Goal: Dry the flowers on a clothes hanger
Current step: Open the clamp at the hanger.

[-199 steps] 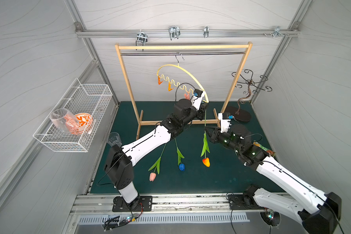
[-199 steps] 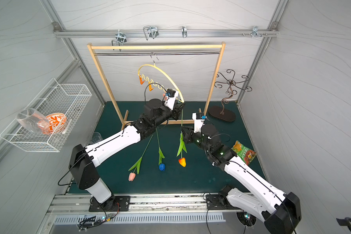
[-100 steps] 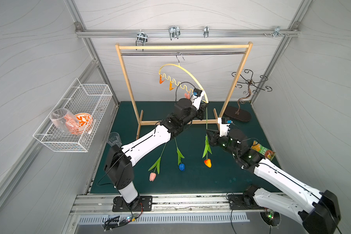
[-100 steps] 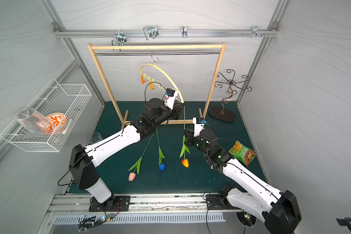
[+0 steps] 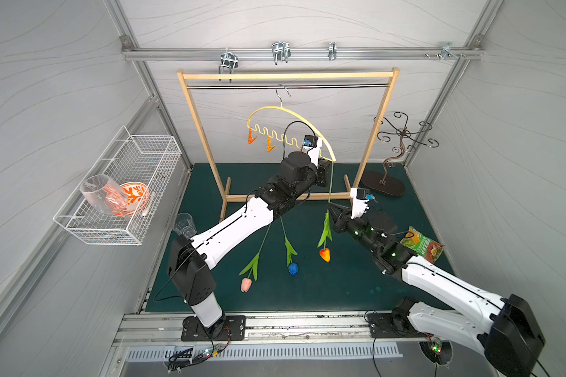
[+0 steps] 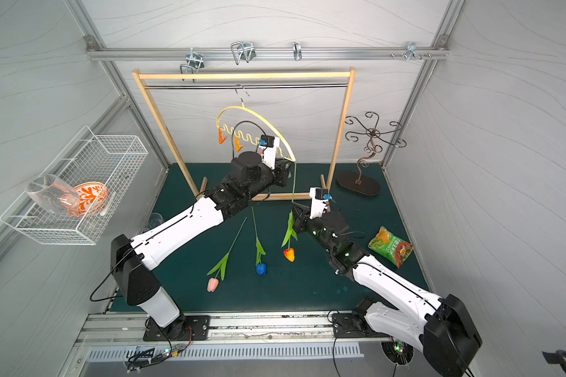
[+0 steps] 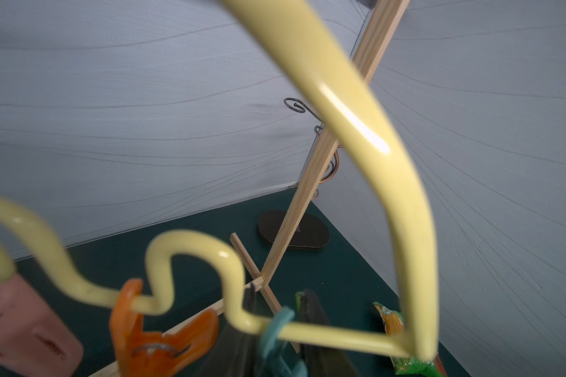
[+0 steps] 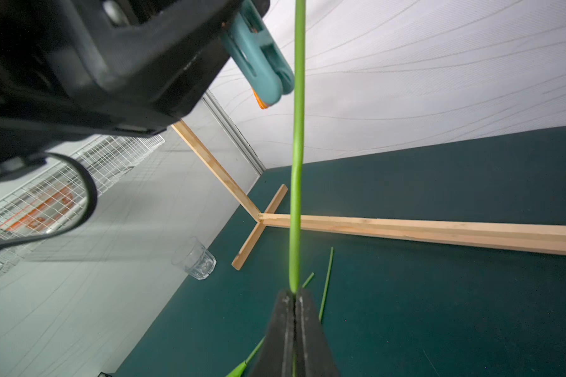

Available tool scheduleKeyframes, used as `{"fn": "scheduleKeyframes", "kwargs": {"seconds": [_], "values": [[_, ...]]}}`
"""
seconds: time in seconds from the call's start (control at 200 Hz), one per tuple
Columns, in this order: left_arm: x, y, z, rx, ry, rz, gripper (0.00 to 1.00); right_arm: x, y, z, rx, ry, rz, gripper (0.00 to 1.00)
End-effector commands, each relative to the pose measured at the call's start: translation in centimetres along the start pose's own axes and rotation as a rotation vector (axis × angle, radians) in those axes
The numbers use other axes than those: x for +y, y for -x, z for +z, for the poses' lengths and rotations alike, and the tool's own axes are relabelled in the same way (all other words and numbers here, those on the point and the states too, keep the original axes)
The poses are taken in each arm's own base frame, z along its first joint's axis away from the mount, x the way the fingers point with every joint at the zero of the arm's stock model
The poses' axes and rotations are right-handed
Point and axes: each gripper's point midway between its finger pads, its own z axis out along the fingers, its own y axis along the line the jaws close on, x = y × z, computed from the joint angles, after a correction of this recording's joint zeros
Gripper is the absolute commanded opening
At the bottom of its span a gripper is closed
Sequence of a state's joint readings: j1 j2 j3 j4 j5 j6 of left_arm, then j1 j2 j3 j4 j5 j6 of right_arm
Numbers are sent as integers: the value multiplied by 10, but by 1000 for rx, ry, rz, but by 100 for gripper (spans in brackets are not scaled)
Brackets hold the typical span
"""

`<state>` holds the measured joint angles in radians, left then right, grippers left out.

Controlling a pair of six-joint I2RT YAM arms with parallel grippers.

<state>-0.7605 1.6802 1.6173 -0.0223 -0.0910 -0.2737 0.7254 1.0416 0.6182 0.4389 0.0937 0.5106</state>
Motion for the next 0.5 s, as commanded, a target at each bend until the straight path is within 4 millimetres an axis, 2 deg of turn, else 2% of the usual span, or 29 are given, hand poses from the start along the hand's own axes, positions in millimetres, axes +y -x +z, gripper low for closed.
{"fn": "scheduleKeyframes", "kwargs": {"seconds": [0.0,0.15,0.495], "values": [[-6,32,-10,-68,6,-58,23,15,20,8,-53,44,17,0],[-6,32,-9,-63,7,-81,21,15,20,14,-49,38,21,0],[-6,31,-8,-64,3,-100,21,33,23,22,-48,81,18,0]]}}
